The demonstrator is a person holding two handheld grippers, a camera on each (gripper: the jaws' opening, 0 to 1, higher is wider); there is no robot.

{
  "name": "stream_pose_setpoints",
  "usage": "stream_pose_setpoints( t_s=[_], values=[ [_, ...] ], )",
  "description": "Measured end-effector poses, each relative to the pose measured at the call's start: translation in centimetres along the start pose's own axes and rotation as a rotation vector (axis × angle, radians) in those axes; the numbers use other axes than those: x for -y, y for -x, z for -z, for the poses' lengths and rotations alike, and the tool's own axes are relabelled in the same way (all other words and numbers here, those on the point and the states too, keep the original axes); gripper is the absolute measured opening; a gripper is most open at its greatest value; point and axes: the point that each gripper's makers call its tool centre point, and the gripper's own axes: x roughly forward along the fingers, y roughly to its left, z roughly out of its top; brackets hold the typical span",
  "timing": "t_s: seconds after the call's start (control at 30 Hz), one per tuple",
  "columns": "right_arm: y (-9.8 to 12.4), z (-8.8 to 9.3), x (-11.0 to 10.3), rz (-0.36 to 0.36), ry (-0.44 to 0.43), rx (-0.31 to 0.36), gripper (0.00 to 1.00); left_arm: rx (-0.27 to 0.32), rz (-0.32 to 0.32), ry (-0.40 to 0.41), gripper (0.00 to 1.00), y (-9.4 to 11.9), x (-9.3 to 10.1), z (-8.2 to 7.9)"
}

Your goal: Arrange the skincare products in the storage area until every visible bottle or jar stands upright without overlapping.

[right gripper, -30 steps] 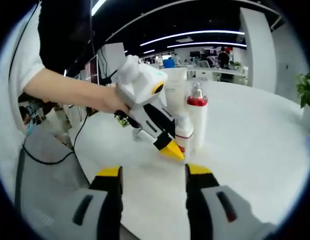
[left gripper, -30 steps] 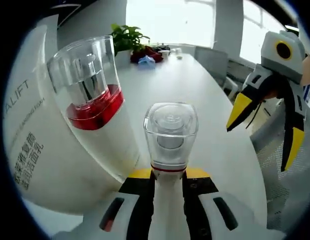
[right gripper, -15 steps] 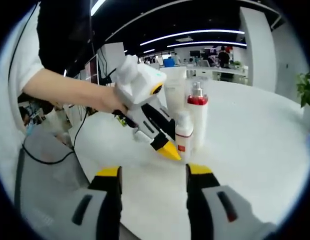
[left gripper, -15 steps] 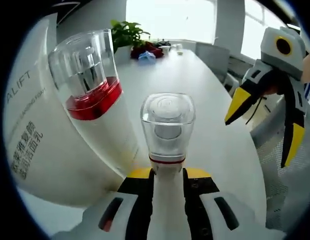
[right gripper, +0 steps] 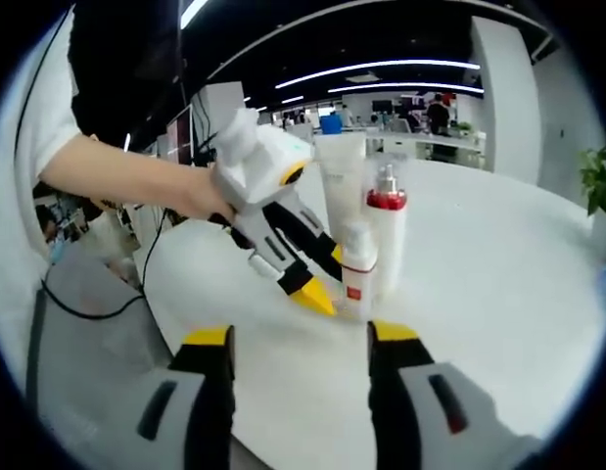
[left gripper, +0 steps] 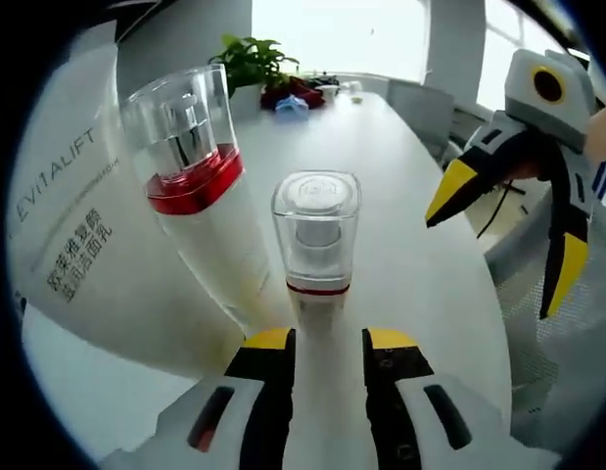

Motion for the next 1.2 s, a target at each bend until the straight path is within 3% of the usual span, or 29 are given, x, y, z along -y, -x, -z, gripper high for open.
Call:
stream_pose_setpoints(
  t_s=[0.57, 0.87, 1.2],
  values=[
    [0.4, -1.1, -1.0, -0.005, 0.018, 0.017, 0.65, -0.032, -0.017, 0.071, 0.43, 3.3, 2.0, 1.8],
    [0.6, -1.6, -1.8, -0.020, 0.014, 0.030, 0.71, -0.041, -0.061, 0.144, 0.62, 5.2, 3.1, 3.6],
    [0.9, -2.0, -2.5, -0.030, 0.004, 0.038, 0.80, -0.016, -0.116, 0.277, 0.71, 7.7, 4.7, 5.6]
  ],
)
